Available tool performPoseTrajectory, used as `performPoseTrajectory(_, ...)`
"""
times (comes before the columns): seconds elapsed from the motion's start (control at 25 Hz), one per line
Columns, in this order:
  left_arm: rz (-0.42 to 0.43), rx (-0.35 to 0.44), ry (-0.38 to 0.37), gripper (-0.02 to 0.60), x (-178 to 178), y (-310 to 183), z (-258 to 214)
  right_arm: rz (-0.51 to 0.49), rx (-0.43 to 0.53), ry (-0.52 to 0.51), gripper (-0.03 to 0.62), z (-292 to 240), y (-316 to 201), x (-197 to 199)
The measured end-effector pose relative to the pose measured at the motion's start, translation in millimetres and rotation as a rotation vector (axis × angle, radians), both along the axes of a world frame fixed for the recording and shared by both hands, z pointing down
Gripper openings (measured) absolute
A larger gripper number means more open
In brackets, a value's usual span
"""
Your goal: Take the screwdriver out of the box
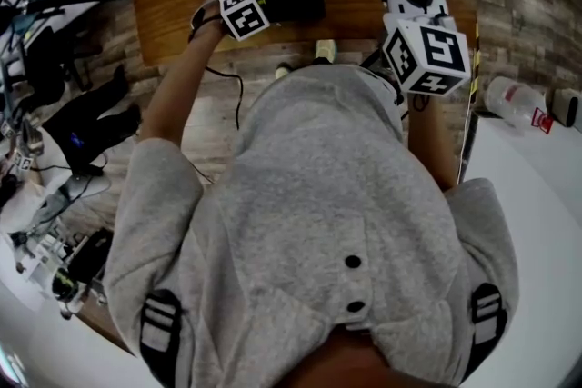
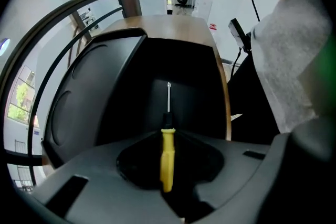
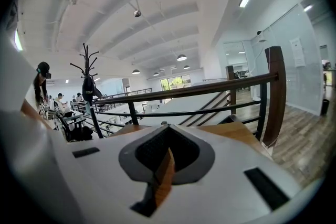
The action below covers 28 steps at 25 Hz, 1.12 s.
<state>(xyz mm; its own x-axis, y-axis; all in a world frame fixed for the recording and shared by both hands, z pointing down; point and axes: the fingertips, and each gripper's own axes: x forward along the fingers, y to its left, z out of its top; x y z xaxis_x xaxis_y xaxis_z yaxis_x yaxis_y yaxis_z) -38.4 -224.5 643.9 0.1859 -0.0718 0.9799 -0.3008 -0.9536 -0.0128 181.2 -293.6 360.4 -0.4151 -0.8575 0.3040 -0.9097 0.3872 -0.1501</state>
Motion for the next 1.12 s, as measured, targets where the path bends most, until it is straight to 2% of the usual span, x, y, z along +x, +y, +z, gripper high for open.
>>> performPoseTrajectory(0.44, -0.221, 0.027, 0.115, 0.084, -8, -7, -14, -0.014, 0.021, -0.001, 0.011, -7, 4, -14)
performPoseTrajectory(0.6, -0.286, 0.033, 0.2, 0.084, -4, -4, -26, -0.013, 0.024, 0.005, 0.011, -10, 7, -17)
performPoseTrajectory(0.68, -0.314, 0.053, 0.234, 0.084, -5, -5, -33, -0.01, 0.025, 0.004, 0.011, -11, 8, -21)
performPoseTrajectory(0.88, -0.414, 0.089, 0.254, 0.084, -18, -5, -43, -0.009, 0.026, 0.009, 0.011, -11, 13, -33)
performPoseTrajectory(1.12, -0.594, 0.163, 0.31, 0.084, -41, -12, -64, -0.015, 0.032, 0.021, 0.011, -18, 25, -50)
